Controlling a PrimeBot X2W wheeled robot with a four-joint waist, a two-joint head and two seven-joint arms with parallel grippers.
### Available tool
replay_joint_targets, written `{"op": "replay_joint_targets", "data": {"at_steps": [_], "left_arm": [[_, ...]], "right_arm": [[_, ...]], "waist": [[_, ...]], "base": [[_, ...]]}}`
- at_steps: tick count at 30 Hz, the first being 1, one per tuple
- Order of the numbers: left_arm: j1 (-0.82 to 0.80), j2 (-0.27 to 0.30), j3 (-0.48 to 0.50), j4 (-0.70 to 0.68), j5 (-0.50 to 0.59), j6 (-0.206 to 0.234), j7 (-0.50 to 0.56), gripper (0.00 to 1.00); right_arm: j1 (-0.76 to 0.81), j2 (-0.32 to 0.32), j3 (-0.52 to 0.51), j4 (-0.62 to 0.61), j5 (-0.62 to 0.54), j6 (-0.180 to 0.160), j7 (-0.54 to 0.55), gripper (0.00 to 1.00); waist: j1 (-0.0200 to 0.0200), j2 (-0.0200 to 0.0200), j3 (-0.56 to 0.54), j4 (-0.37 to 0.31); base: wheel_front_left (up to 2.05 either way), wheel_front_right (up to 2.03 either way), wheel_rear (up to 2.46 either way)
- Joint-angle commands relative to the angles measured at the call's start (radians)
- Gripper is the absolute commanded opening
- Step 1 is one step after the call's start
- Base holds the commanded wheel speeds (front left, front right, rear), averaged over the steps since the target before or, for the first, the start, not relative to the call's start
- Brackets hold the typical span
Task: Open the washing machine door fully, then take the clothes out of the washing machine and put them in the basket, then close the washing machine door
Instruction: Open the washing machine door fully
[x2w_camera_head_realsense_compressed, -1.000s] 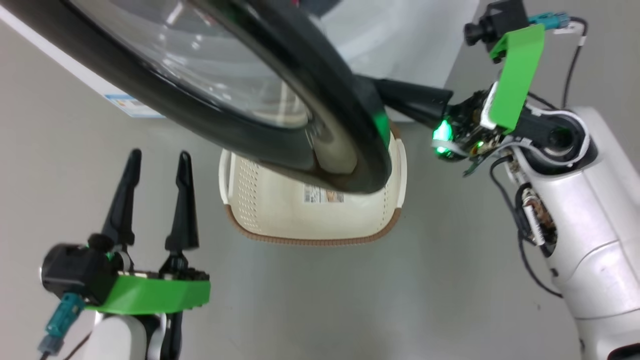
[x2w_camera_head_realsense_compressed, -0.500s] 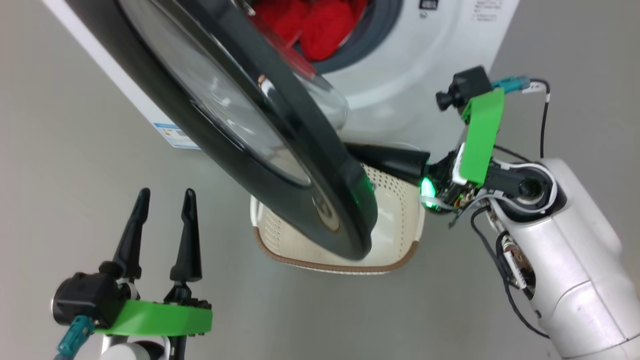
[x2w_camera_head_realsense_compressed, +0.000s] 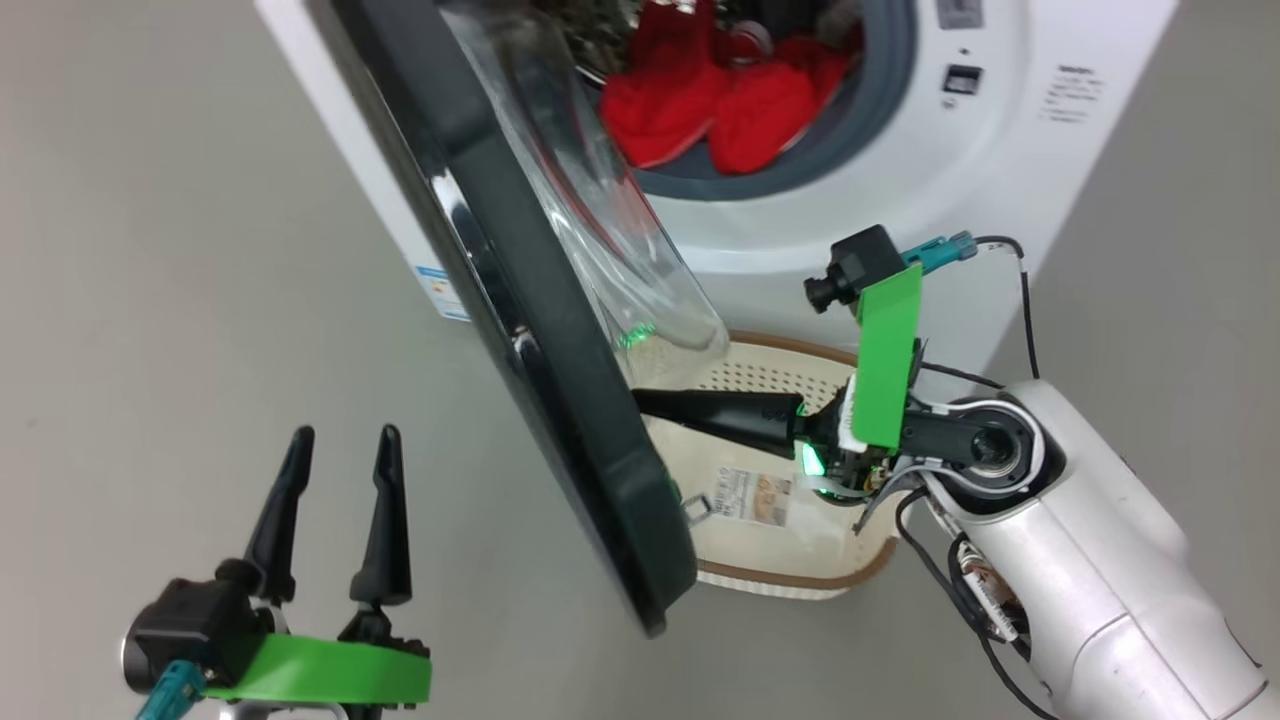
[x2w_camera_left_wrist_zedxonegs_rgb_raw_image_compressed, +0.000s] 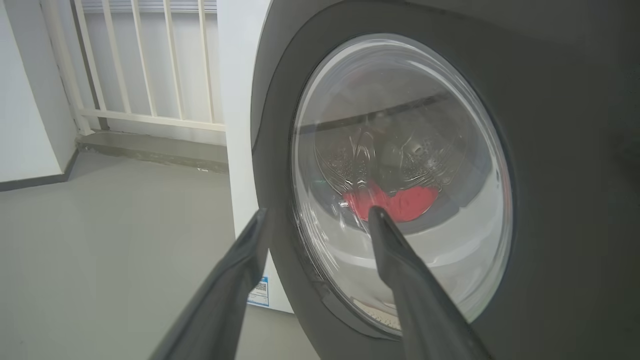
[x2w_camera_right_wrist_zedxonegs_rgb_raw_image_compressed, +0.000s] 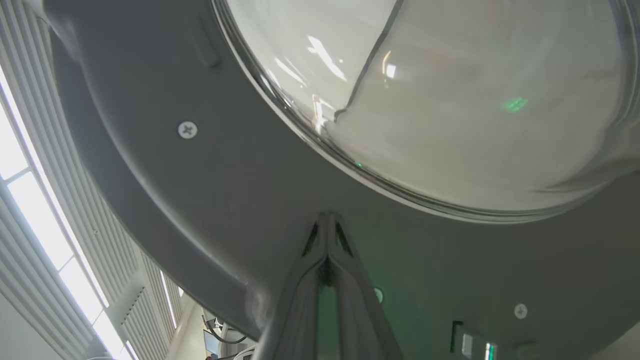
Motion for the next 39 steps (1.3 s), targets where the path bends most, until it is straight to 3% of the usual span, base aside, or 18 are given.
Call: {"op": "replay_joint_targets", "data": {"at_steps": [1, 17, 27, 32, 33, 34, 35, 39], "left_arm": [[0.001, 0.024, 0.026, -0.018, -0.007, 0.009, -0.005, 1.0], [0.017, 0.024, 0.017, -0.003, -0.013, 0.004, -0.005, 1.0], [0.055, 0.024, 0.041, -0.029, -0.025, -0.006, -0.005, 1.0], [0.067, 0.024, 0.043, -0.022, -0.011, -0.009, -0.005, 1.0], [0.068, 0.024, 0.043, -0.02, -0.008, -0.009, -0.005, 1.0], [0.068, 0.024, 0.044, -0.017, -0.005, -0.011, -0.005, 1.0], [0.068, 0.024, 0.046, -0.013, -0.002, -0.013, -0.005, 1.0], [0.067, 0.024, 0.043, -0.003, 0.004, -0.017, -0.005, 1.0]], "right_arm": [[0.021, 0.033, 0.031, -0.022, -0.007, 0.008, -0.009, 0.0], [0.022, 0.033, 0.085, 0.004, 0.012, 0.008, -0.039, 0.0], [0.024, 0.033, 0.155, 0.011, 0.023, 0.008, -0.074, 0.0], [0.039, 0.033, 0.141, 0.012, -0.01, 0.008, -0.122, 0.0], [0.046, 0.033, 0.133, 0.009, -0.025, 0.008, -0.136, 0.22], [0.052, 0.031, 0.124, 0.003, -0.044, 0.008, -0.155, 0.82], [0.06, 0.026, 0.116, -0.009, -0.064, 0.008, -0.174, 1.0], [0.104, -0.03, 0.112, -0.087, -0.204, 0.008, -0.295, 1.0]], "waist": [[0.0, -0.0001, -0.029, 0.048], [0.0, -0.0001, -0.059, 0.148], [0.0, -0.0001, -0.074, 0.152], [0.0, -0.0001, -0.084, 0.147], [0.0, -0.0001, -0.086, 0.145], [0.0, -0.0001, -0.089, 0.144], [0.0, -0.0001, -0.092, 0.142], [0.0, -0.0001, -0.102, 0.137]], "base": [[0.0, 0.0, 0.0], [0.0, 0.0, 0.0], [0.0, 0.0, 0.0], [0.0, 0.0, 0.0], [0.0, 0.0, 0.0], [0.0, 0.0, 0.0], [0.0, 0.0, 0.0], [0.0, 0.0, 0.0]]}}
